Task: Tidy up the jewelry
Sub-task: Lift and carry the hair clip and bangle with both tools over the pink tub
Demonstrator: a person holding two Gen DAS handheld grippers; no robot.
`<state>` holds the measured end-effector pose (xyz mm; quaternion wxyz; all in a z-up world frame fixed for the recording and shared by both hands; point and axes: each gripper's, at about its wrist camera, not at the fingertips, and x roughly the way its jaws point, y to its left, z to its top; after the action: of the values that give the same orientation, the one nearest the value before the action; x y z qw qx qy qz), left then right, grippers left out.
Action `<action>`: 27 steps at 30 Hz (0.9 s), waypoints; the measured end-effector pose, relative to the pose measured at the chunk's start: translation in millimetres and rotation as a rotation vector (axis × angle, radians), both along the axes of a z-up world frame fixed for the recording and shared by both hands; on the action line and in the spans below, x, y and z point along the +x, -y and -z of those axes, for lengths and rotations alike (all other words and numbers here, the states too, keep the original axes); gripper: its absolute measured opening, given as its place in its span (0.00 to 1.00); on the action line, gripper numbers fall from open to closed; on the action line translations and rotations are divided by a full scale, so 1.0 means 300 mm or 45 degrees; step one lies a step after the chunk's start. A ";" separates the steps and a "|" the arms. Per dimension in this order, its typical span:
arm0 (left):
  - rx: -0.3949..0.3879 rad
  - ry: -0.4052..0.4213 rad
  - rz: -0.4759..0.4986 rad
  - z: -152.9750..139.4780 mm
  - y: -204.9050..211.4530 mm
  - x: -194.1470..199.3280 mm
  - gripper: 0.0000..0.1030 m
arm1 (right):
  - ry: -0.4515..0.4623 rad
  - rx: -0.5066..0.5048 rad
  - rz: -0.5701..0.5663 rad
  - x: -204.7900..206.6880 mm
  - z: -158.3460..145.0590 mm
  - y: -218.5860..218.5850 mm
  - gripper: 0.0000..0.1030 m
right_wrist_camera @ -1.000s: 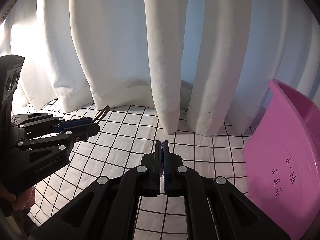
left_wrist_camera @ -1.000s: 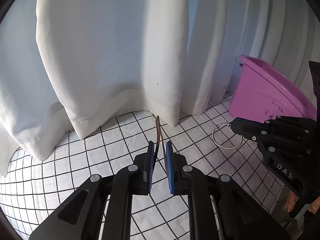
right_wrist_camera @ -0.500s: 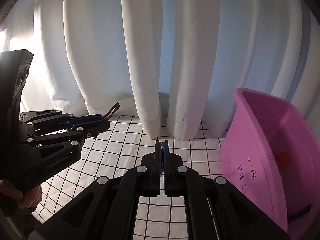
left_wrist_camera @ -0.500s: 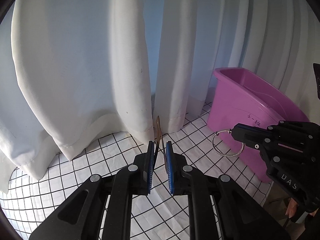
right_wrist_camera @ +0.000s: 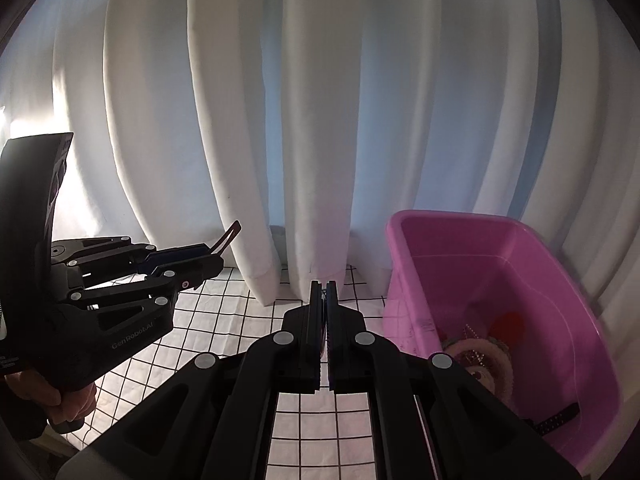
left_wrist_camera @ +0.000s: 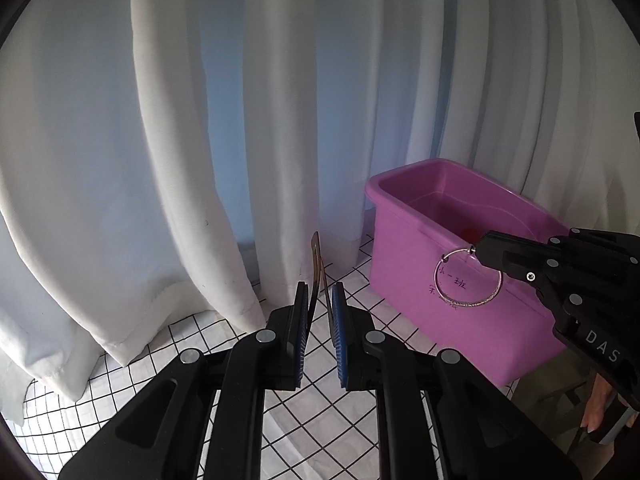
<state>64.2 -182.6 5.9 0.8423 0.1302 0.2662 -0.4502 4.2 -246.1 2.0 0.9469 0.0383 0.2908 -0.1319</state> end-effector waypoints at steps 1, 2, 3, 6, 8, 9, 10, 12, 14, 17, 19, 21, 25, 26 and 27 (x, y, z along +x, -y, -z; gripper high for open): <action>-0.006 0.006 0.014 -0.010 0.015 -0.012 0.12 | 0.006 -0.002 0.014 -0.014 -0.010 0.011 0.02; -0.013 0.010 0.029 -0.020 0.029 -0.024 0.12 | 0.012 -0.004 0.029 -0.028 -0.019 0.025 0.02; -0.018 0.014 0.046 -0.029 0.047 -0.033 0.12 | 0.019 -0.009 0.044 -0.044 -0.031 0.037 0.02; -0.032 0.028 0.094 -0.055 0.101 -0.070 0.12 | 0.034 -0.025 0.091 -0.091 -0.058 0.073 0.02; -0.040 0.032 0.125 -0.070 0.138 -0.093 0.12 | 0.042 -0.033 0.125 -0.122 -0.073 0.102 0.02; -0.045 0.034 0.140 -0.075 0.158 -0.100 0.12 | 0.046 -0.036 0.140 -0.137 -0.079 0.115 0.02; -0.049 0.037 0.157 -0.083 0.178 -0.113 0.12 | 0.048 -0.039 0.157 -0.153 -0.085 0.131 0.02; -0.055 0.045 0.193 -0.098 0.225 -0.135 0.12 | 0.053 -0.045 0.190 -0.184 -0.097 0.160 0.02; -0.057 0.054 0.229 -0.109 0.271 -0.164 0.12 | 0.058 -0.046 0.221 -0.215 -0.108 0.191 0.02; -0.057 0.061 0.281 -0.122 0.334 -0.203 0.12 | 0.062 -0.049 0.259 -0.252 -0.114 0.231 0.02; -0.054 0.065 0.311 -0.124 0.374 -0.227 0.12 | 0.063 -0.047 0.280 -0.276 -0.115 0.257 0.02; -0.049 0.063 0.337 -0.123 0.414 -0.248 0.12 | 0.060 -0.044 0.297 -0.288 -0.110 0.289 0.02; -0.037 0.062 0.374 -0.112 0.491 -0.274 0.12 | 0.056 -0.033 0.326 -0.325 -0.104 0.341 0.02; -0.034 0.058 0.381 -0.110 0.506 -0.280 0.12 | 0.055 -0.030 0.331 -0.337 -0.105 0.348 0.02; -0.031 0.054 0.383 -0.107 0.519 -0.284 0.12 | 0.053 -0.027 0.337 -0.347 -0.103 0.360 0.02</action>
<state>-20.9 -338.2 38.0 0.7722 0.1680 0.2205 -0.5718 -99.8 -354.0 33.0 0.9274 0.0690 0.2619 -0.2582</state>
